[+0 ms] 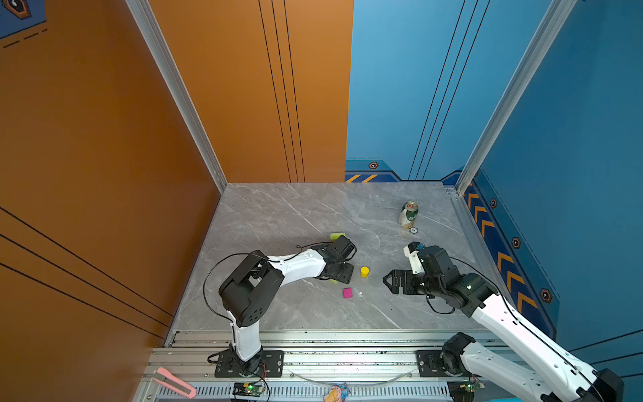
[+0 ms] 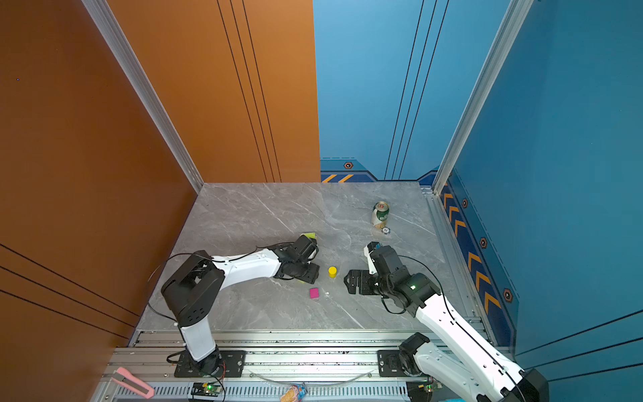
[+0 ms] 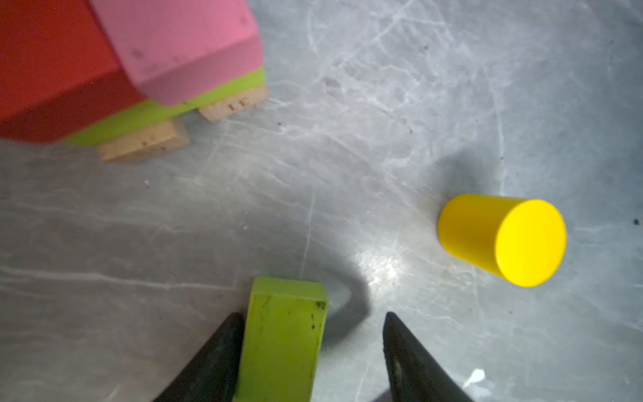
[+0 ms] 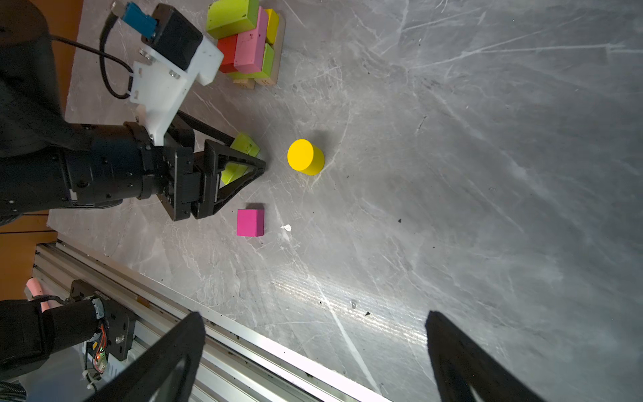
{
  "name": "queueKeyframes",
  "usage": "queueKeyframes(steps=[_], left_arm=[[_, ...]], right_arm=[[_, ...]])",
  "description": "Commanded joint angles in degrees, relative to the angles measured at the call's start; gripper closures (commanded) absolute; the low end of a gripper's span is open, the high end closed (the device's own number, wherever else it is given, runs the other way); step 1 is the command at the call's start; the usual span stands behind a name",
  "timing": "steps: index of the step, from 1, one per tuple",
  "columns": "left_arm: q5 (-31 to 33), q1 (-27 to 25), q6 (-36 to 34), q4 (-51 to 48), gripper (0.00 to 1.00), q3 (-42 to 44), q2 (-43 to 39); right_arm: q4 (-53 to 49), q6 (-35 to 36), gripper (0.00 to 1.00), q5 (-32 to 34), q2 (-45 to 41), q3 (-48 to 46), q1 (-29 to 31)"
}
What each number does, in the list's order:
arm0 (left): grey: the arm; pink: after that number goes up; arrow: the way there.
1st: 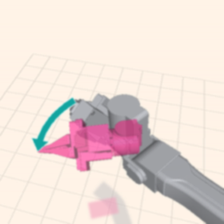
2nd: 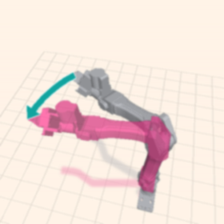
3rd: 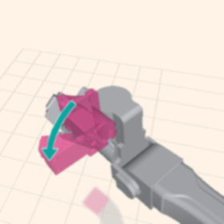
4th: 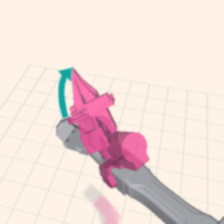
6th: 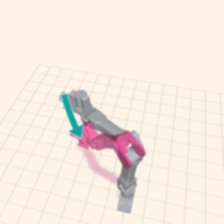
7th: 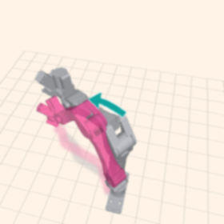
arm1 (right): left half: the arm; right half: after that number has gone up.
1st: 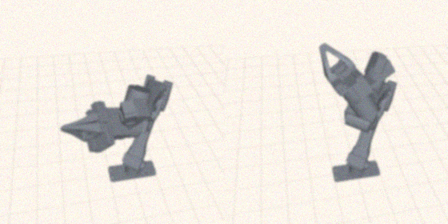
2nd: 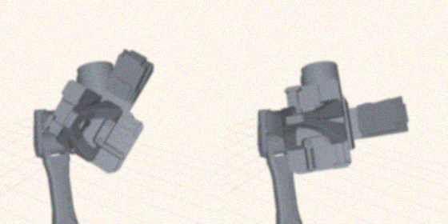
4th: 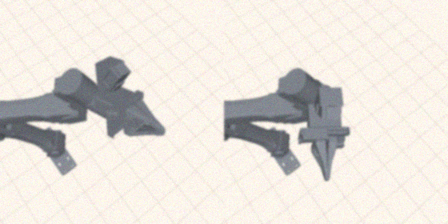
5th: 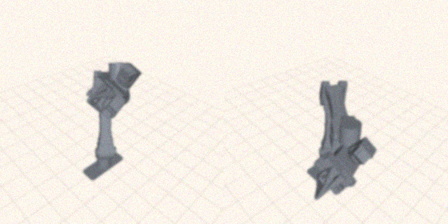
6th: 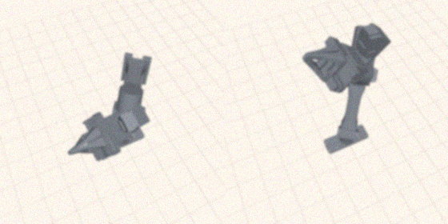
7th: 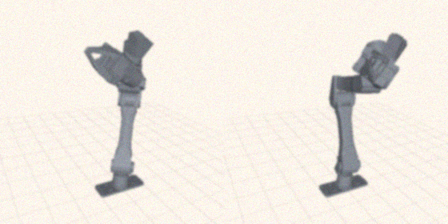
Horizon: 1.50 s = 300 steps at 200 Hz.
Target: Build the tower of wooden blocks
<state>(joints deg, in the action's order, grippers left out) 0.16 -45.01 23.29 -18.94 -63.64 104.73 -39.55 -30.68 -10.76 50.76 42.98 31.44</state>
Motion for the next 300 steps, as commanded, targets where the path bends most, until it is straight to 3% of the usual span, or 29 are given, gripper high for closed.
queueKeyframes(steps=[1, 73, 110, 161, 183, 187, 212, 300], left_arm=[[-0.2, -0.4, -1.5, -0.4, 0.34, -1.1, -0.7], [8.5, 2.0, 3.2, -3.2, 0.25, 4.2, -17.8], [10.0, 4.8, 7.6, -6.0, 0.23, 11.8, -29.7], [10.6, 7.8, 12.8, -9.8, 0.2, 23.6, -48.0], [10.2, 8.5, 15.6, -11.1, 0.15, 28.3, -54.9], [10.0, 8.6, 16.0, -11.4, 0.1, 29.0, -55.8], [9.4, 8.8, 17.5, -12.9, 0.0, 32.5, -59.0], [6.2, 9.0, 19.1, -11.6, 0.02, 37.6, -63.3]], right_arm=[[-2.3, 0.2, 0.0, 0.4, -0.5, -0.4, -0.4], [-3.1, 2.9, 0.0, 2.3, 4.1, 3.6, -0.4], [-1.9, 2.9, 0.0, 3.0, 8.6, 6.4, 1.0], [-1.3, 4.3, 0.01, 7.7, 21.1, 13.7, 7.5], [-1.0, 6.0, 0.01, 8.1, 27.3, 18.0, 10.3], [-0.9, 6.4, 0.0, 8.1, 28.4, 18.8, 10.5], [-1.1, 7.9, 0.01, 7.7, 35.0, 23.9, 11.3], [-4.8, 14.0, 0.0, 6.6, 52.9, 37.6, 16.3]])
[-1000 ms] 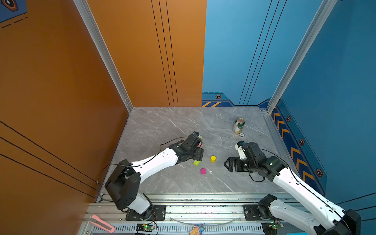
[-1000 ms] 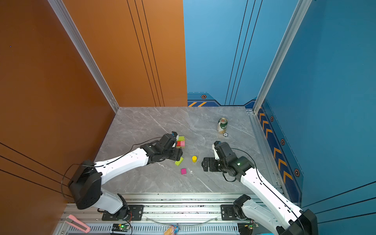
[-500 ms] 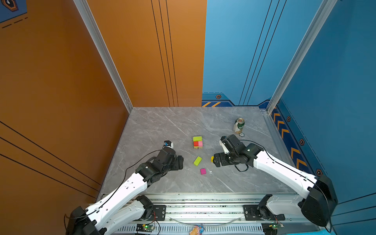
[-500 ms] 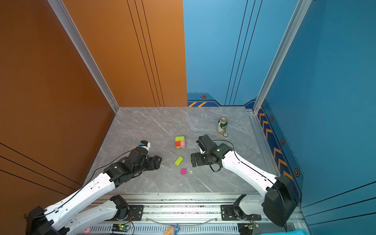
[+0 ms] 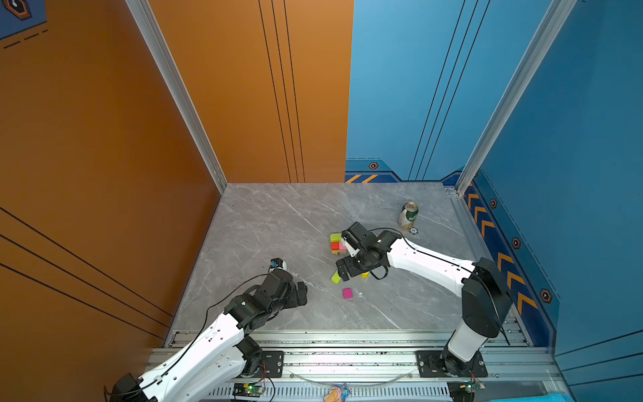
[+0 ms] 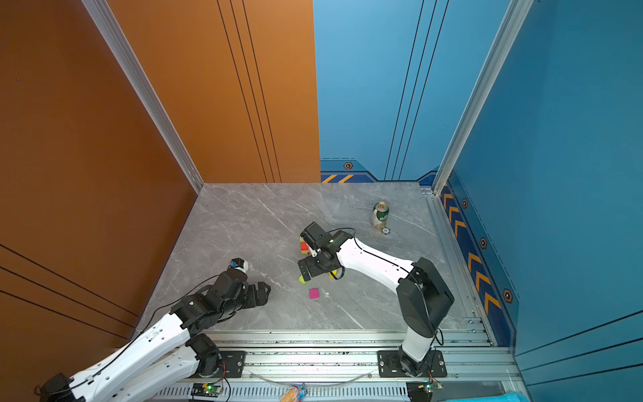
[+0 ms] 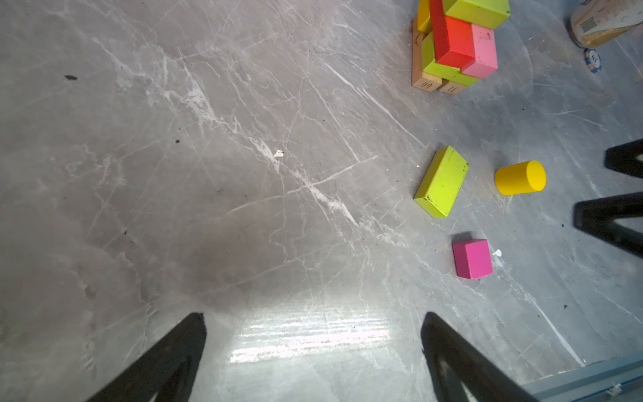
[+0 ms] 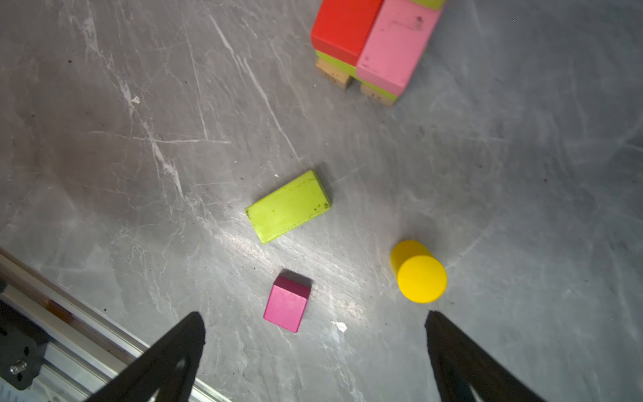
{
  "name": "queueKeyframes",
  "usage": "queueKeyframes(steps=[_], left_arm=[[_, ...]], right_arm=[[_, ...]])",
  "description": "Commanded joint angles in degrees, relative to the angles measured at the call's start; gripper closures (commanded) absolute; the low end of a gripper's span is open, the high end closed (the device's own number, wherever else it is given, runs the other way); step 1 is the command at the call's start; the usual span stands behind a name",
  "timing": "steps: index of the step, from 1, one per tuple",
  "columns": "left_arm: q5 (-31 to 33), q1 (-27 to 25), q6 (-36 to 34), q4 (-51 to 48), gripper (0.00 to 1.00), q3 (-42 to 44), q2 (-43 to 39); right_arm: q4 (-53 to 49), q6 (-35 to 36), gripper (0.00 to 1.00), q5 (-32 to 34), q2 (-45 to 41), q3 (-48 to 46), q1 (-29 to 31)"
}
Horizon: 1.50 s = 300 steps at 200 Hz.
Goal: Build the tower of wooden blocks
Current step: 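Lower the right gripper onto the lime-green block and close on it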
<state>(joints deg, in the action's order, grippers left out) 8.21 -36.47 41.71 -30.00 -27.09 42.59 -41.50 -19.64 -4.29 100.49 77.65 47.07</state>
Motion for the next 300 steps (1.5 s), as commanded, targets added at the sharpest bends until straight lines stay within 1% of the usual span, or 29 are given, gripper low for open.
queueKeyframes(steps=[1, 42, 85, 112, 164, 189, 244, 300], left_arm=[[-1.8, 0.4, 0.7, -0.5, 0.02, 1.1, -1.2], [-3.8, 0.2, 1.7, -1.2, 0.02, 2.7, -3.9], [-4.4, 0.0, 2.9, -2.4, 0.02, 4.5, -7.0], [-4.4, 0.0, 3.0, -2.3, 0.02, 4.9, -7.4], [-3.9, 0.1, 2.7, -2.2, 0.02, 5.5, -7.2], [-4.0, 0.1, 2.6, -2.2, 0.02, 5.6, -7.2], [-4.1, 0.1, 2.6, -2.2, 0.02, 6.2, -7.8], [-4.2, 0.1, 2.6, -2.2, 0.02, 6.2, -8.3]], right_arm=[[-2.9, 3.1, 0.0, 0.1, 3.3, 3.0, 0.7], [-2.9, 4.5, 0.0, -1.5, 8.9, 6.7, 0.8], [-3.2, 6.3, 0.04, -2.3, 13.4, 10.4, 0.9], [-3.7, 7.8, 0.07, -1.8, 15.5, 12.1, 1.0], [-3.9, 10.4, 0.08, -2.6, 17.8, 13.3, 1.2], [-3.9, 10.8, 0.11, -3.2, 18.8, 14.0, 1.3], [-4.3, 13.5, 0.1, -2.6, 20.6, 13.7, 1.7], [-4.4, 15.1, 0.11, -1.6, 20.4, 12.7, 1.8]])
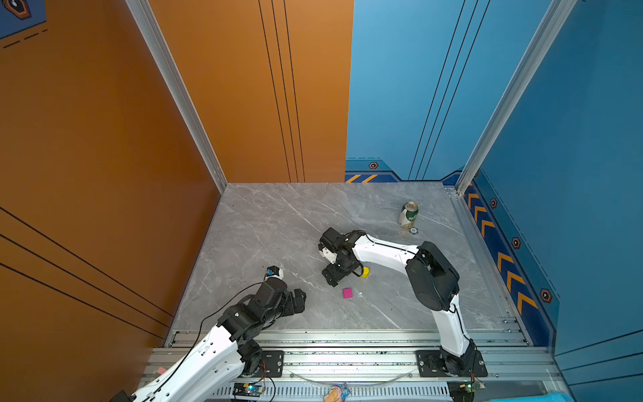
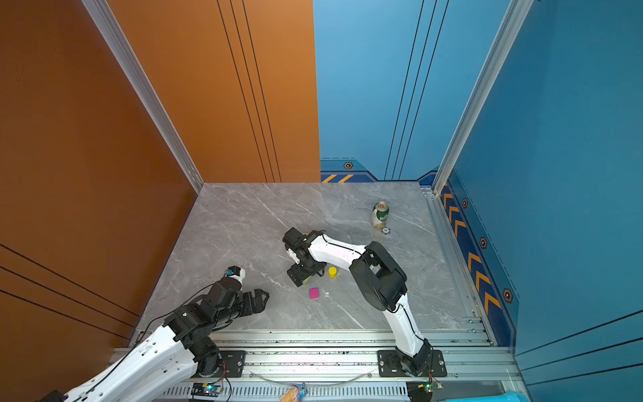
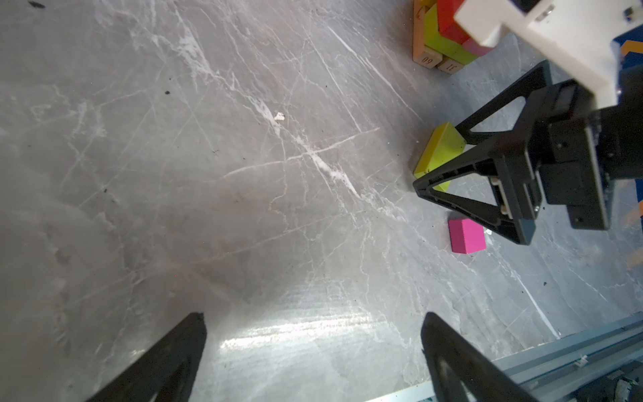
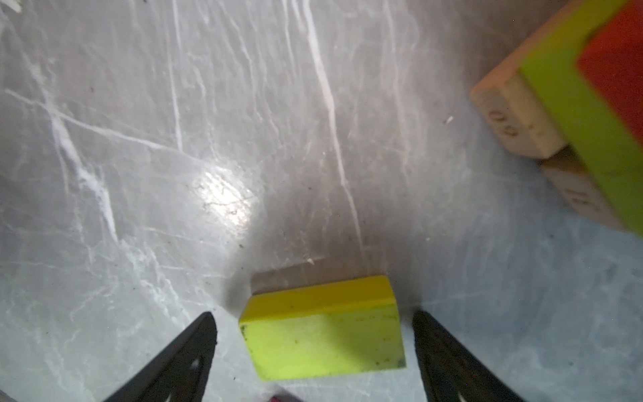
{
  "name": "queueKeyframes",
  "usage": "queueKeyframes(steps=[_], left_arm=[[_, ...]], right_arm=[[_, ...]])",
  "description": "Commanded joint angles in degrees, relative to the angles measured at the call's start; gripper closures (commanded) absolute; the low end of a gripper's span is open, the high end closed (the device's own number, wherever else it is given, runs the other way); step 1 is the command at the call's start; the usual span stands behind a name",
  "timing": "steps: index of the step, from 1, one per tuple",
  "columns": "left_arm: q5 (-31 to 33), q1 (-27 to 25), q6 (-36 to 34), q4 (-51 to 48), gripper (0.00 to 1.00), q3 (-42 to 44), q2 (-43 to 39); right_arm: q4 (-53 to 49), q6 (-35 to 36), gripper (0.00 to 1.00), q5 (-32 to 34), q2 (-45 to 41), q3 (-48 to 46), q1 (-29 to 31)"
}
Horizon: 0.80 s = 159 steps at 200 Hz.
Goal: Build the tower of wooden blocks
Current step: 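Lower the right gripper onto the lime-green block and close on it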
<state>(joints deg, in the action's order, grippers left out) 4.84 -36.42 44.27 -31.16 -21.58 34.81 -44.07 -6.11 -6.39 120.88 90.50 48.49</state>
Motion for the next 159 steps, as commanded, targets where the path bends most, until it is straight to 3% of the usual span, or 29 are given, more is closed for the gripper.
queueKeyframes(steps=[1, 71, 159], left_arm=[[-0.8, 0.2, 0.0, -1.0, 0.02, 0.7, -0.5], [-0.7, 0.1, 0.2, -1.0, 0.02, 0.6, -0.6], [-0.8, 0.2, 0.4, -1.1, 0.02, 0.9, -1.8]], right_arm=[[-1.9, 1.5, 0.1, 0.5, 0.0, -0.2, 0.3], [-2.2, 2.6, 0.17, 2.2, -0.4, -1.3, 1.0], [-2.8, 1.3, 0.37, 5.6, 0.4, -0.9, 1.3]])
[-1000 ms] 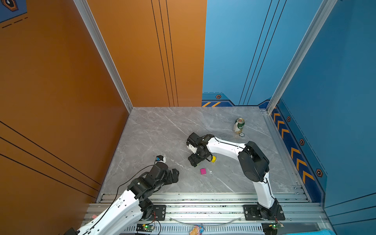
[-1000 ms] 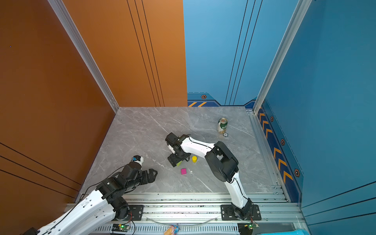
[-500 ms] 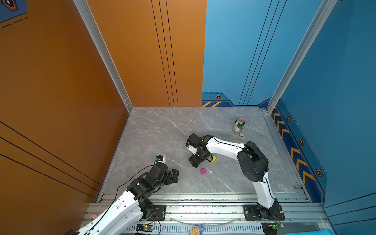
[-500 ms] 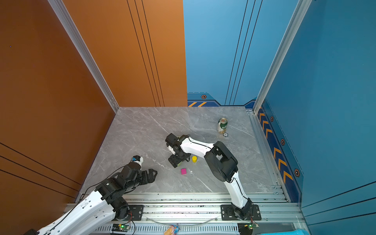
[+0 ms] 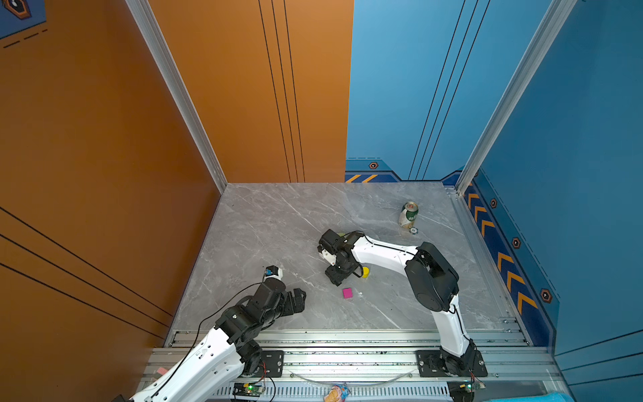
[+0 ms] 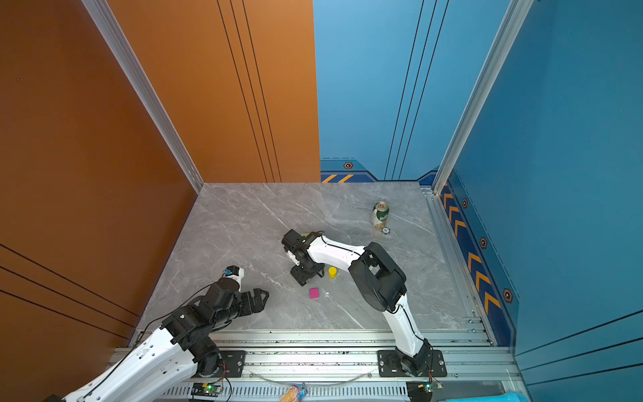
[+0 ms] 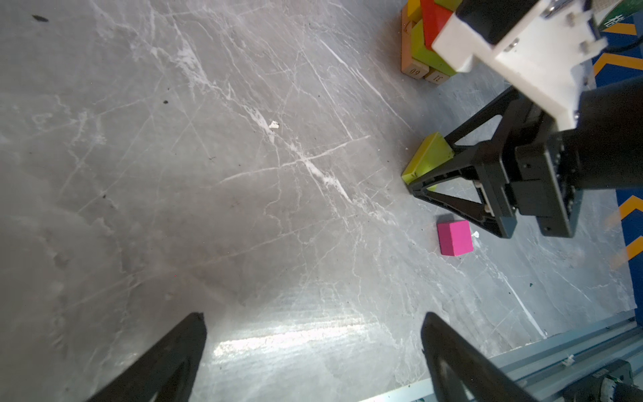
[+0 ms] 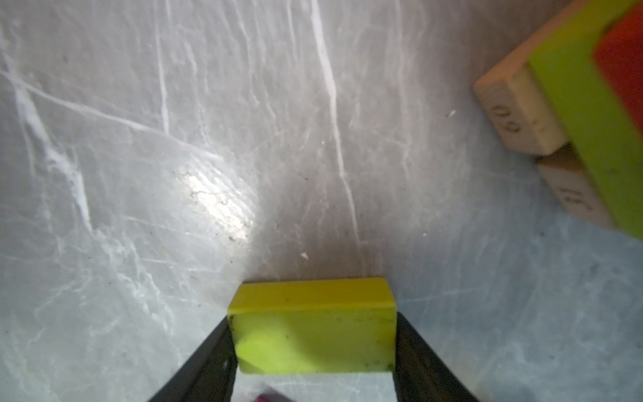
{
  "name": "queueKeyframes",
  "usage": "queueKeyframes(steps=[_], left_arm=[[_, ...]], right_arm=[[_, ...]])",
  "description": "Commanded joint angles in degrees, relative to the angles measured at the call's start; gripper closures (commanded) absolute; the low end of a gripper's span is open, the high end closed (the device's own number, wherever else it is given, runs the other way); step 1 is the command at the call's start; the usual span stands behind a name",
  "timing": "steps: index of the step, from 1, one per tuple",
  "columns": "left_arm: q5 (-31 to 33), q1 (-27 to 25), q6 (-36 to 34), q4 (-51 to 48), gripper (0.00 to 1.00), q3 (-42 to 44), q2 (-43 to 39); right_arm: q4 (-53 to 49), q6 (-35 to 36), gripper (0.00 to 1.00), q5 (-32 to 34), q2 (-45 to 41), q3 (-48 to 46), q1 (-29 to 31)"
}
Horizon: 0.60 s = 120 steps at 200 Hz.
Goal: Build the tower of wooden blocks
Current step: 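Lower the right gripper onto the lime-green block and close on it, then lift the lime-green block with the right gripper and carry it over the tower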
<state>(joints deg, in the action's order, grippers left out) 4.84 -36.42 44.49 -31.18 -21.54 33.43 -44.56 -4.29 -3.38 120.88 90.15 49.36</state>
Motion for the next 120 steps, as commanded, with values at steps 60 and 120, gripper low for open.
queueKeyframes(steps=[60, 120], left_arm=[[-0.8, 0.2, -0.5, -1.4, 0.02, 0.0, -0.4], [-0.5, 0.8, -1.6, -1.6, 0.02, -1.4, 0.1]], right_arm=[[-2.1, -5.3, 0.44, 4.4, -0.1, -0.6, 0.5], [-2.4, -10.1, 0.46, 5.5, -4.8, -0.8, 0.9]])
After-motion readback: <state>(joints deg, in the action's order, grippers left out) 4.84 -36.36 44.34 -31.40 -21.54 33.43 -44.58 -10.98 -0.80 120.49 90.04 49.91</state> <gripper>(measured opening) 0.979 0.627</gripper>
